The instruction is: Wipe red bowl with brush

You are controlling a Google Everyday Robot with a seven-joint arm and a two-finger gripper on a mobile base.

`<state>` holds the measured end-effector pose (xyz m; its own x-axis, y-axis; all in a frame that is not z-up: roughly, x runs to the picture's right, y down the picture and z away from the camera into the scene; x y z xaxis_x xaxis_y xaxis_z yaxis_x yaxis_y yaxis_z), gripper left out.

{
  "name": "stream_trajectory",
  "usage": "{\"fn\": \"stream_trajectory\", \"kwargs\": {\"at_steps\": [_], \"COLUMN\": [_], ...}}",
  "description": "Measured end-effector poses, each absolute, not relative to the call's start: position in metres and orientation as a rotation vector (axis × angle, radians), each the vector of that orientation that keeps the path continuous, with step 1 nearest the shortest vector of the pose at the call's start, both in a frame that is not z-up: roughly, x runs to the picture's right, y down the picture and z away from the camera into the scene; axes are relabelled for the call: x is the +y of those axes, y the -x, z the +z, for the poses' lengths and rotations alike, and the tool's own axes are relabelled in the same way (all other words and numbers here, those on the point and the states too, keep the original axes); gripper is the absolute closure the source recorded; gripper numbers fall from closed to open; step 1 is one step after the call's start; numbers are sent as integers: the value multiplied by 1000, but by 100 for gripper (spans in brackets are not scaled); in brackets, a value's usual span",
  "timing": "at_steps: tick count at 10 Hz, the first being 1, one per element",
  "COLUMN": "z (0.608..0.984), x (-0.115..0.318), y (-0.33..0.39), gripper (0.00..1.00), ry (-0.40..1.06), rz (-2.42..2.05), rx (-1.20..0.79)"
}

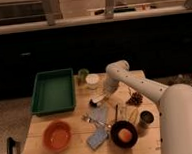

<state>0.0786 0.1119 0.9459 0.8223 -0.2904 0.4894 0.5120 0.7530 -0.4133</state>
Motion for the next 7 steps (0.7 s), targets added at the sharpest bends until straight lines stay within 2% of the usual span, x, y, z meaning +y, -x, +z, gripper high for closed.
{"fn": "stream_trajectory", "kwargs": {"at_steps": [5, 6, 7], "z": [946, 946, 946], "x": [112, 112, 112], "y": [-80, -81, -81], "gripper": [100, 98, 90], "ry": [566, 567, 567], "rz": [-451, -452, -452], "rx": [-413, -412, -411]}}
